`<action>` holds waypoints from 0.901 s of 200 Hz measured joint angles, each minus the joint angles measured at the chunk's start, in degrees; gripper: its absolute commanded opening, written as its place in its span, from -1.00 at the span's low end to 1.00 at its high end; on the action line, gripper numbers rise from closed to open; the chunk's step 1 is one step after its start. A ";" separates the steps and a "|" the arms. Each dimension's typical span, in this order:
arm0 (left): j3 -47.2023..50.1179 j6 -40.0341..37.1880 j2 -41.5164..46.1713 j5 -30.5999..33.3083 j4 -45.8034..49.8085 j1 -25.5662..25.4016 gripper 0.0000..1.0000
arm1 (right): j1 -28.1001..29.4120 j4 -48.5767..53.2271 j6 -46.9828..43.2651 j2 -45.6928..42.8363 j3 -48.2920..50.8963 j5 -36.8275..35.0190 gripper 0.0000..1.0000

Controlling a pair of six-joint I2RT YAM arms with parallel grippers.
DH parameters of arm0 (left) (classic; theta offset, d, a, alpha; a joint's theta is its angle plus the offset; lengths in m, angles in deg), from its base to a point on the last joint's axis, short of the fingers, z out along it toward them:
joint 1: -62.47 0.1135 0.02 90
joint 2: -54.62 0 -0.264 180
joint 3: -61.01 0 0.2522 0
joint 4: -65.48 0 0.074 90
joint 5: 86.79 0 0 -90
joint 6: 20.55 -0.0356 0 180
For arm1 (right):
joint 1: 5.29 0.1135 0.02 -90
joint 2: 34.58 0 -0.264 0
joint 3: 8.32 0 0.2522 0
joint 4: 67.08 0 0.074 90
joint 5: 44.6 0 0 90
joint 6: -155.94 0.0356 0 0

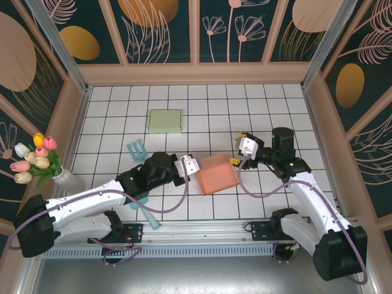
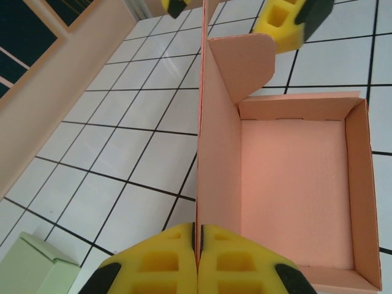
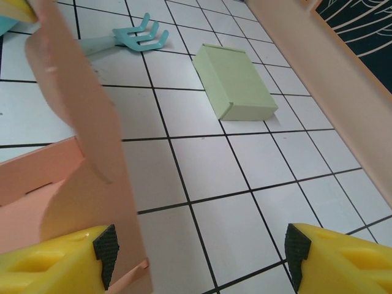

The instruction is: Fold the paper box

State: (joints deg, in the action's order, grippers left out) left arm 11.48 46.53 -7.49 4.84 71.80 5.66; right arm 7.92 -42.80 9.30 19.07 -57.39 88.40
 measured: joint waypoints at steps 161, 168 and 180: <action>0.72 0.00 0.37 -3.06 1.51 -0.15 -1.00 | 4.66 6.32 -2.71 4.83 -2.14 2.60 0.42; 0.81 -0.02 0.44 -3.26 1.53 -0.24 -1.00 | 4.92 6.73 -3.04 4.96 -2.19 2.97 0.41; 0.96 -0.02 0.48 -3.34 1.62 -0.57 -1.00 | 5.49 7.58 -3.34 5.40 -2.34 3.32 0.39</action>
State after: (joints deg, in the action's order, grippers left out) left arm 12.44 46.51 -7.01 1.49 73.42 5.09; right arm 13.41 -35.21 5.96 24.47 -59.73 91.72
